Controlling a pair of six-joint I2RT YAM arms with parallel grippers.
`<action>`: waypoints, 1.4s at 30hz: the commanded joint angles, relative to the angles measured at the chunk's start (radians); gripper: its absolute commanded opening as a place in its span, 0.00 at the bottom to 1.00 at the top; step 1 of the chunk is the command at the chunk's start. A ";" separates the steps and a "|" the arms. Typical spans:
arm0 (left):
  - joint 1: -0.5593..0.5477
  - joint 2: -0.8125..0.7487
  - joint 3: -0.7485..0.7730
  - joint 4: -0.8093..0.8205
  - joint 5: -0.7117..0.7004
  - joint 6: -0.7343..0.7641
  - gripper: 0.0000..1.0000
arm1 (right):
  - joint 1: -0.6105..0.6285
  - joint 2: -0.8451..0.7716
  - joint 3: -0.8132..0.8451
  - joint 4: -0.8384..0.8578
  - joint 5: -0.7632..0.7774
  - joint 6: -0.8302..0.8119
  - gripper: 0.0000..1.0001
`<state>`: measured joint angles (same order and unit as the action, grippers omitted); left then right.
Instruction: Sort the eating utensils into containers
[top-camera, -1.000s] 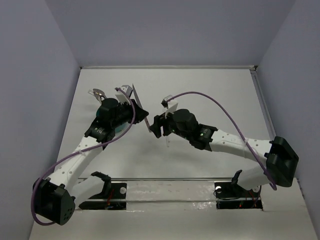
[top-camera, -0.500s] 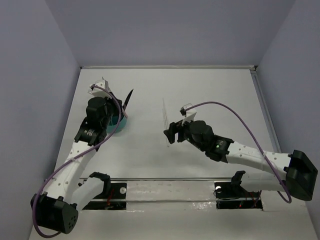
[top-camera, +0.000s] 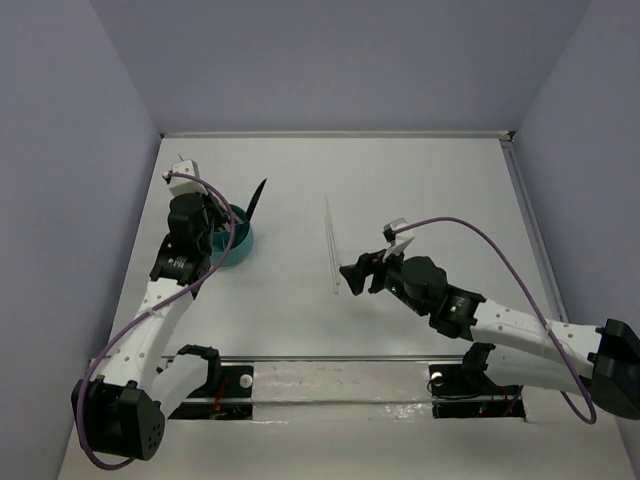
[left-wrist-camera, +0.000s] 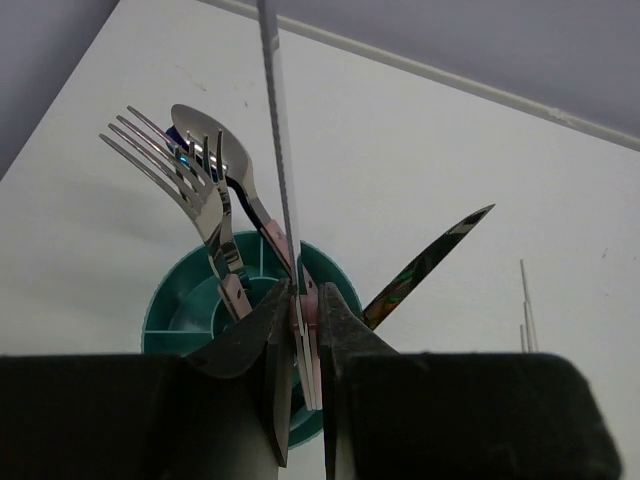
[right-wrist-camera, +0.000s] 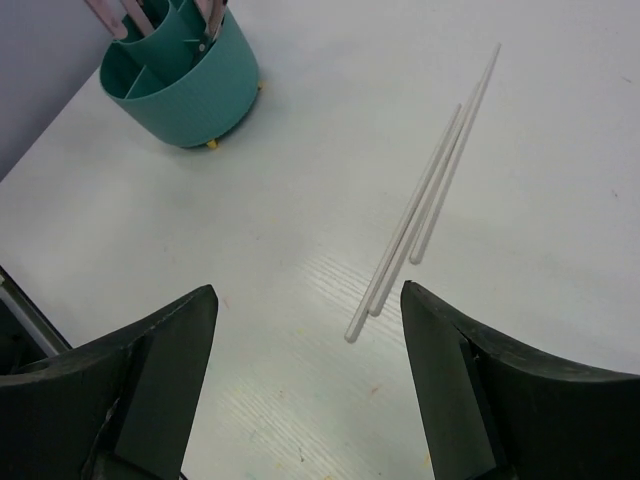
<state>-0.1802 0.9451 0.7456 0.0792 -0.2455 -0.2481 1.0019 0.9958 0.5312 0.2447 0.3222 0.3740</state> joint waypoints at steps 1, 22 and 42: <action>0.008 0.018 -0.021 0.097 -0.008 0.017 0.00 | 0.001 -0.029 -0.014 0.071 0.014 0.011 0.80; 0.027 0.135 -0.043 0.120 -0.026 0.020 0.05 | 0.001 -0.020 -0.037 0.117 -0.005 0.017 0.79; 0.027 0.081 -0.028 0.109 0.017 -0.023 0.61 | 0.001 0.044 0.018 0.035 0.037 0.026 0.79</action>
<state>-0.1612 1.0874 0.7013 0.1421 -0.2497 -0.2520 1.0016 1.0168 0.5003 0.2878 0.3233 0.3958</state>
